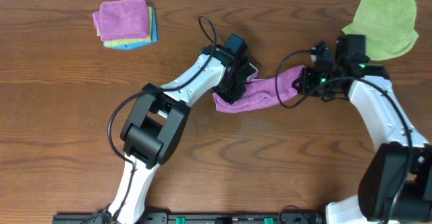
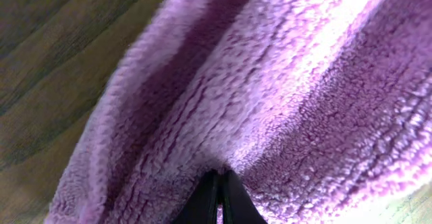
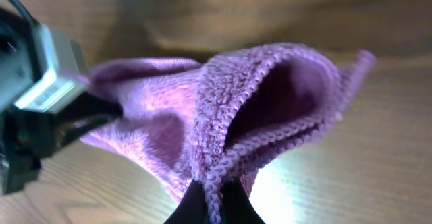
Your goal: Fold the cloth
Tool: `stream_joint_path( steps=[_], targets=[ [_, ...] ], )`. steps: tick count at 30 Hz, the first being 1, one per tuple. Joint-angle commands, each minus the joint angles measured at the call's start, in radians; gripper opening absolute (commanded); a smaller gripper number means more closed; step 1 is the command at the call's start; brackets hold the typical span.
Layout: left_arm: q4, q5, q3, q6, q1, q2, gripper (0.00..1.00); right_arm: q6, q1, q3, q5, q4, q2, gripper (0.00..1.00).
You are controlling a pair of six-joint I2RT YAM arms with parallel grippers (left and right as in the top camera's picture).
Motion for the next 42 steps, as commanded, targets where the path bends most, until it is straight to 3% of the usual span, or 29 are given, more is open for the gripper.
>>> stream_joint_path(
  steps=[1,14,23,33,42],
  targets=[
    [-0.004,-0.022,-0.015,0.003,0.010,0.014,0.06,-0.018,0.040,-0.001,0.071,-0.026,-0.008,0.01],
    [0.011,-0.036,0.016,-0.066,0.026,0.014,0.06,-0.086,0.125,-0.001,0.102,-0.067,-0.008,0.01],
    [-0.038,0.077,0.181,-0.110,0.054,0.014,0.06,-0.096,0.208,-0.001,0.109,-0.063,-0.008,0.02],
    [-0.101,0.078,0.189,-0.109,0.056,0.014,0.06,-0.096,0.213,-0.001,0.132,-0.055,-0.008,0.01],
    [-0.109,-0.046,0.176,-0.078,0.053,0.014,0.06,-0.095,0.213,-0.001,0.132,-0.029,-0.008,0.01]
  ],
)
